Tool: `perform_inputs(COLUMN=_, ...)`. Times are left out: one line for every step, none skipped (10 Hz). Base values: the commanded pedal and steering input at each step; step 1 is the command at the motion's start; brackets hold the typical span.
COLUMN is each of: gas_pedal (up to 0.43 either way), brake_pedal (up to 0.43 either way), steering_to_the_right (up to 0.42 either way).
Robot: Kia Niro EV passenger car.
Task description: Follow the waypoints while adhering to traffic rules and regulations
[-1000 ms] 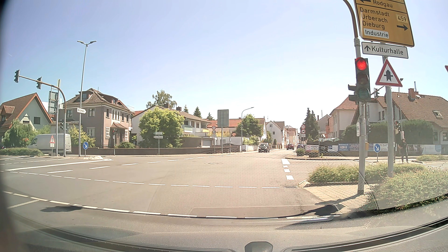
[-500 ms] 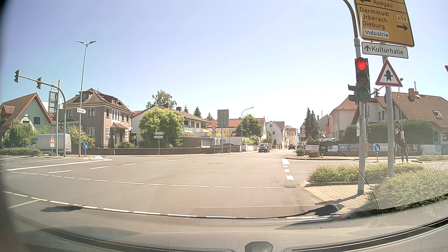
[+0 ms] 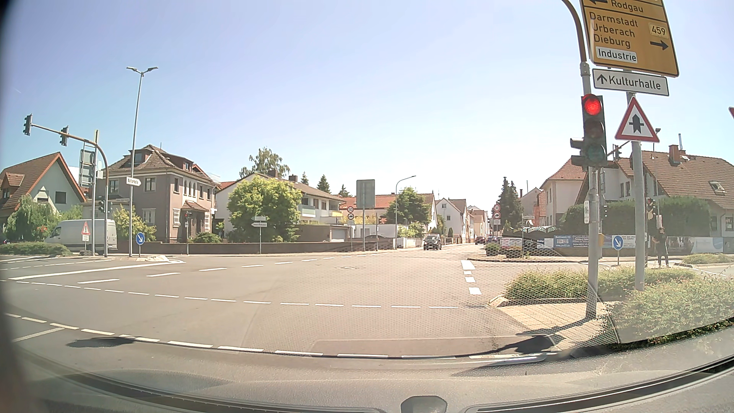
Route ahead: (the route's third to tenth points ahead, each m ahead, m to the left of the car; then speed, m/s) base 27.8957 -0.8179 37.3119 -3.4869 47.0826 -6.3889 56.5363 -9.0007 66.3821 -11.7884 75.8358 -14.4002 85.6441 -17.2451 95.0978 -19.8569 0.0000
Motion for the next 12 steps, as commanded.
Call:
perform_inputs(gas_pedal=0.0, brake_pedal=0.329, steering_to_the_right=-0.01)
perform_inputs(gas_pedal=0.0, brake_pedal=0.329, steering_to_the_right=-0.01)
perform_inputs(gas_pedal=0.0, brake_pedal=0.329, steering_to_the_right=-0.01)
perform_inputs(gas_pedal=0.0, brake_pedal=0.329, steering_to_the_right=-0.01)
perform_inputs(gas_pedal=0.0, brake_pedal=0.329, steering_to_the_right=-0.01)
perform_inputs(gas_pedal=0.0, brake_pedal=0.335, steering_to_the_right=-0.01)
perform_inputs(gas_pedal=0.0, brake_pedal=0.329, steering_to_the_right=-0.01)
perform_inputs(gas_pedal=0.0, brake_pedal=0.329, steering_to_the_right=-0.009)
perform_inputs(gas_pedal=0.0, brake_pedal=0.329, steering_to_the_right=-0.009)
perform_inputs(gas_pedal=0.0, brake_pedal=0.329, steering_to_the_right=-0.009)
perform_inputs(gas_pedal=0.0, brake_pedal=0.329, steering_to_the_right=-0.009)
perform_inputs(gas_pedal=0.0, brake_pedal=0.329, steering_to_the_right=-0.009)
